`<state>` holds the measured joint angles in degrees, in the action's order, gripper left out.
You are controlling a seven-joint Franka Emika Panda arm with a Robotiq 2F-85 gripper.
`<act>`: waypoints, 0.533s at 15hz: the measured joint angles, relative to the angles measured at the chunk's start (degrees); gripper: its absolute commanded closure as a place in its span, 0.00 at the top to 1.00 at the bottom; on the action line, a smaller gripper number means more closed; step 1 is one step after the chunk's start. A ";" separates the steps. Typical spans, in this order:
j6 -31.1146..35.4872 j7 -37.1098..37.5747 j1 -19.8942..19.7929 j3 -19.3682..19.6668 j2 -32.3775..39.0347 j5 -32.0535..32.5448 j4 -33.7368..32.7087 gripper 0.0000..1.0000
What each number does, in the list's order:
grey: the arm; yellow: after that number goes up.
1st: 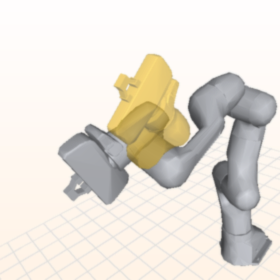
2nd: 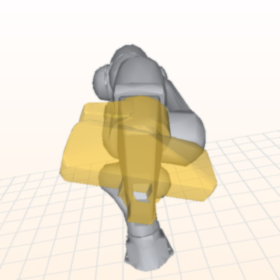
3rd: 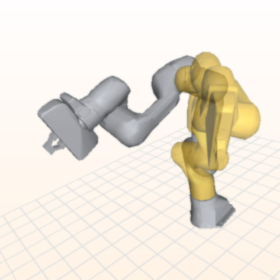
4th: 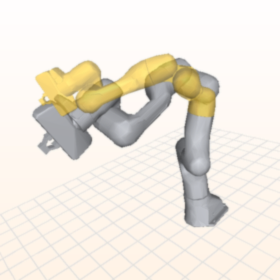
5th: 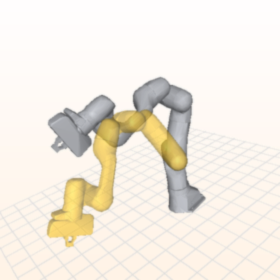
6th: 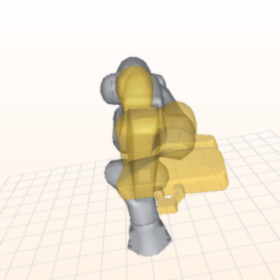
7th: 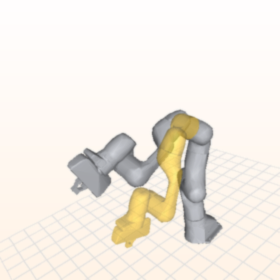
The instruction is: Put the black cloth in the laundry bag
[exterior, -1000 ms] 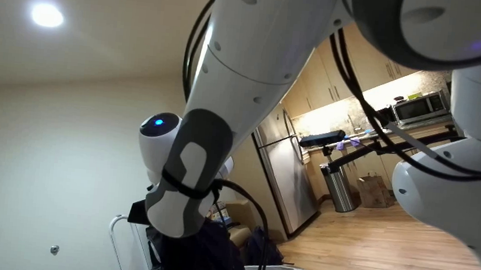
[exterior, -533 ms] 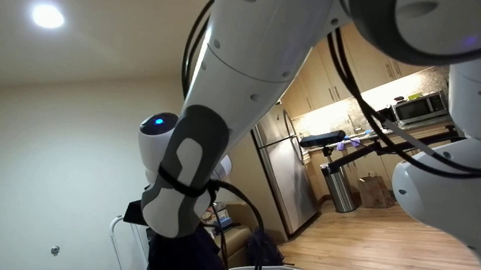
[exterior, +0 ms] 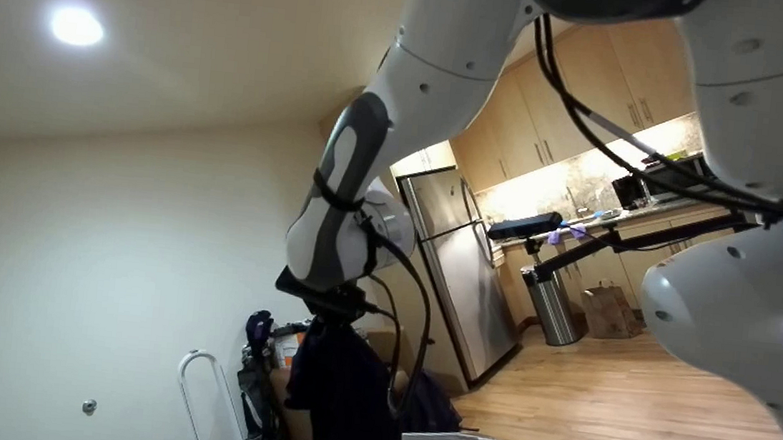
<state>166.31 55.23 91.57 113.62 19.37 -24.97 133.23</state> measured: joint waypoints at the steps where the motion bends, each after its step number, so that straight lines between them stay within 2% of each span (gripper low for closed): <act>1: -0.80 -4.24 0.72 1.90 -2.68 -2.76 -0.10 0.11; 4: -0.83 -5.82 0.69 2.59 -5.16 -2.77 -0.17 0.11; 5: -0.83 -5.63 0.81 2.24 -4.73 -2.76 -0.17 0.03; 8: -3.92 -6.31 2.17 2.59 -5.43 -3.16 -0.90 0.03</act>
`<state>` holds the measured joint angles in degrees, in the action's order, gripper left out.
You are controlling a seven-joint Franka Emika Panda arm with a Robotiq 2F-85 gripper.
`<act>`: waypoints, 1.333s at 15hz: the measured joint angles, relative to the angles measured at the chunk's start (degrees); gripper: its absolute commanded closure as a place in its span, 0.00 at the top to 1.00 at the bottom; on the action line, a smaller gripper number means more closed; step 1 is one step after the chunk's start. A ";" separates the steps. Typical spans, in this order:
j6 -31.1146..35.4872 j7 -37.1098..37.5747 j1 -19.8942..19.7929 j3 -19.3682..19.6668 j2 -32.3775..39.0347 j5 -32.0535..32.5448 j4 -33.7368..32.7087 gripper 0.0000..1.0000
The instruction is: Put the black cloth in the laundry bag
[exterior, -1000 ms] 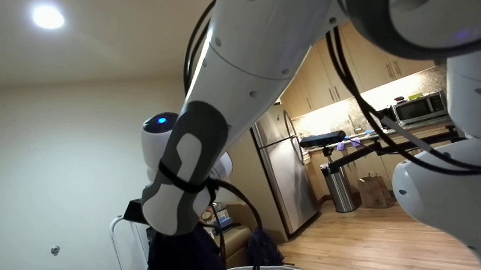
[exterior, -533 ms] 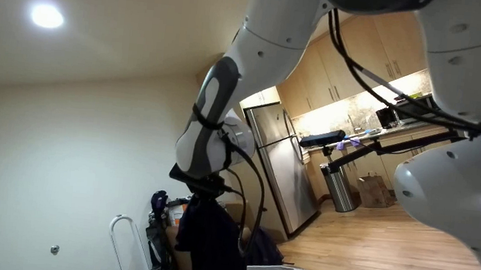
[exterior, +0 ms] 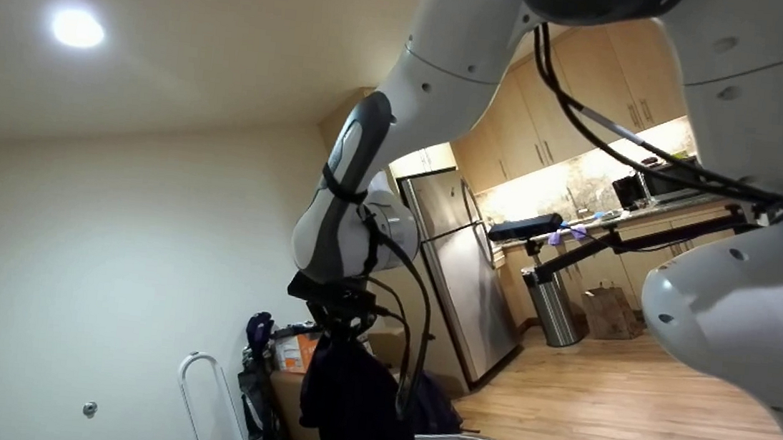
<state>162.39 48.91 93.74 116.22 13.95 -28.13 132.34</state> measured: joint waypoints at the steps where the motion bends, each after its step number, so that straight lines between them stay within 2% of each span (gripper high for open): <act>1: -2.10 -1.05 0.85 0.82 -1.43 -0.20 -0.94 0.03; 5: -12.34 -8.32 0.90 5.29 -9.80 -0.33 -7.98 0.03; 6: -15.80 -10.91 -1.80 4.34 -12.10 -0.53 -10.41 0.03; 8: -23.41 -15.03 -10.93 -1.17 -16.25 -0.08 -14.88 0.03; 9: -27.22 -15.90 -15.60 -4.34 -18.38 1.48 -16.49 0.11; 11: -27.91 -15.95 -23.48 -11.26 -20.90 2.84 -16.88 0.11; 12: -27.84 -15.95 -24.76 -12.78 -21.15 2.92 -16.73 0.03; 14: -27.70 -15.90 -24.71 -13.64 -21.01 2.92 -16.53 0.03; 17: -36.02 -17.52 -24.34 -13.32 -22.44 5.96 -17.00 0.03; 20: -44.35 -18.52 -22.73 -10.76 -25.80 13.63 -17.71 0.03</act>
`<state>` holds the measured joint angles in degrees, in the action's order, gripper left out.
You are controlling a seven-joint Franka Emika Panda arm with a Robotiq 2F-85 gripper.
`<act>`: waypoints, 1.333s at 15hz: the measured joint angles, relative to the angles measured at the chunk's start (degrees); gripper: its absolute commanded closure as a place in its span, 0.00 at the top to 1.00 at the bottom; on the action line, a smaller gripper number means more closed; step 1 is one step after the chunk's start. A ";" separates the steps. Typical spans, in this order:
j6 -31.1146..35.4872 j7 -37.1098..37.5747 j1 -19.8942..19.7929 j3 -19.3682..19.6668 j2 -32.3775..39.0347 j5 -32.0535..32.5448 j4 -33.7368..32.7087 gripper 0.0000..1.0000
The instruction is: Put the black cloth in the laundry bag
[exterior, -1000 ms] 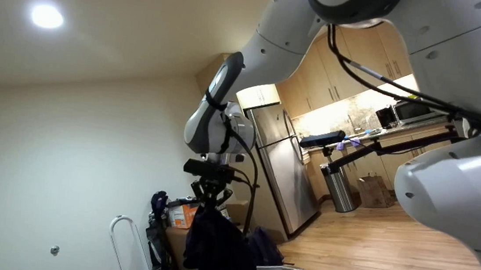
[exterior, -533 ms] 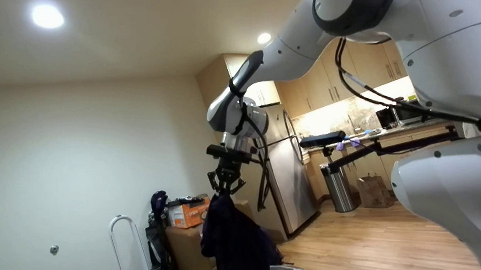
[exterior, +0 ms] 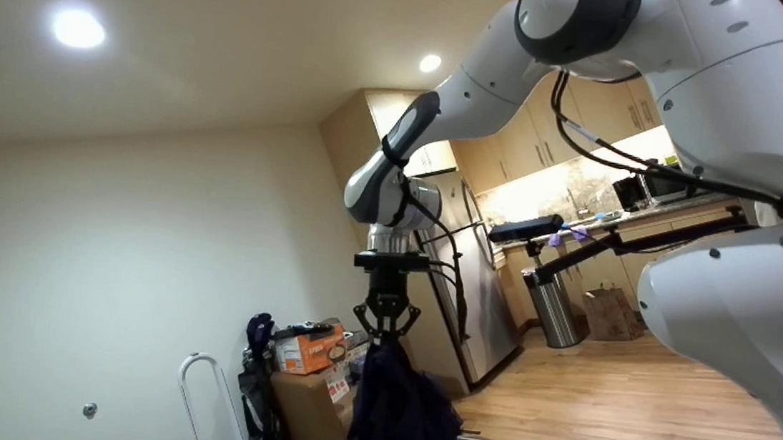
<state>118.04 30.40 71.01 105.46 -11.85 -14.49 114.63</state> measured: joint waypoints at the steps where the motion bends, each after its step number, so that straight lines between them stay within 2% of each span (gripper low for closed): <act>1: -2.74 -0.15 1.04 1.43 -1.40 3.29 -0.44 0.03; 4: -9.63 -0.24 5.41 6.55 -5.50 14.82 -2.54 0.03; 5: -11.23 -0.17 7.17 8.42 -6.66 18.89 -3.31 0.11; 7: -11.35 0.06 6.27 7.31 -8.51 19.92 -3.30 0.11; 8: -11.35 0.16 5.47 6.41 -8.90 19.92 -3.30 0.03; 10: -10.84 0.17 4.73 5.38 -9.08 20.32 -3.29 0.03; 11: -9.52 0.08 4.80 5.07 -9.44 22.63 -3.21 0.03; 13: -7.05 0.08 5.88 5.67 -10.42 30.27 -3.21 0.03; 17: -3.95 0.11 10.67 11.51 -13.73 48.27 -4.53 0.03; 20: -3.13 -0.13 12.46 13.08 -17.77 56.01 -4.83 0.03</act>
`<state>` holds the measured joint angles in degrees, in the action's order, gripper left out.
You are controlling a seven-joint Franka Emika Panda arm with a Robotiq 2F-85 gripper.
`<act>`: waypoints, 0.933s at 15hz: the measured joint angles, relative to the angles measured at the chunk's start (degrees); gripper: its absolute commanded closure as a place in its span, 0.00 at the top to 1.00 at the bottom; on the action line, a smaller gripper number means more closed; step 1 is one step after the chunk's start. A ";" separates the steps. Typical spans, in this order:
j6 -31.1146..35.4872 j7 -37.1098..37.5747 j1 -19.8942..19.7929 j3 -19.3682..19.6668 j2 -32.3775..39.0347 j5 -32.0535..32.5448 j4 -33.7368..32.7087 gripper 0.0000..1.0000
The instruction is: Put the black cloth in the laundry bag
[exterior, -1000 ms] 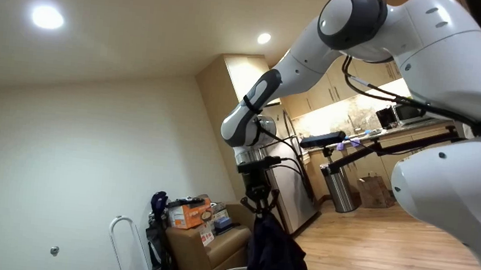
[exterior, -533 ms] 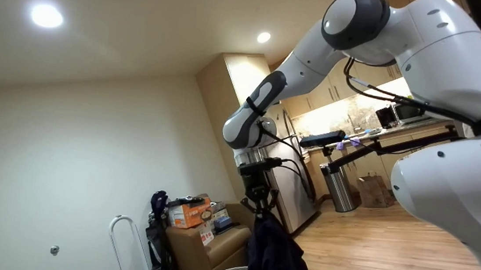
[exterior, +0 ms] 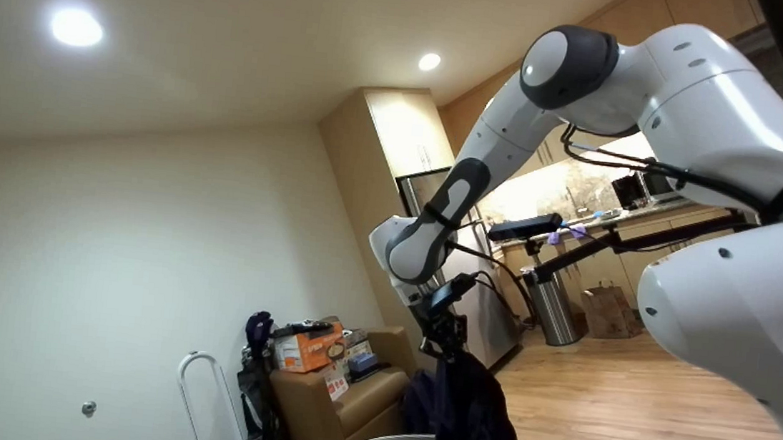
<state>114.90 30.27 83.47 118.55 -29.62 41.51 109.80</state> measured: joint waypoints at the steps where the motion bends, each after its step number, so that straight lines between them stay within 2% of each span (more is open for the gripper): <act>1: 0.00 -0.52 0.16 -0.13 -1.50 0.15 0.08 0.03; 7: -0.97 -8.82 0.83 -2.36 -10.02 -0.55 2.34 0.03; 8: -1.79 -10.58 1.07 -2.45 -10.91 -0.55 2.88 0.11; 10: -4.99 -13.31 1.61 -2.46 -12.28 -0.55 3.10 0.11; 12: -5.50 -14.27 1.65 -2.47 -12.71 -0.55 3.07 0.11; 13: -5.54 -14.39 1.65 -2.47 -12.74 -0.55 3.03 0.03; 14: -5.54 -14.43 1.66 -2.49 -12.74 -0.55 3.03 0.03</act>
<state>109.36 15.84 85.12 116.06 -42.37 40.96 112.83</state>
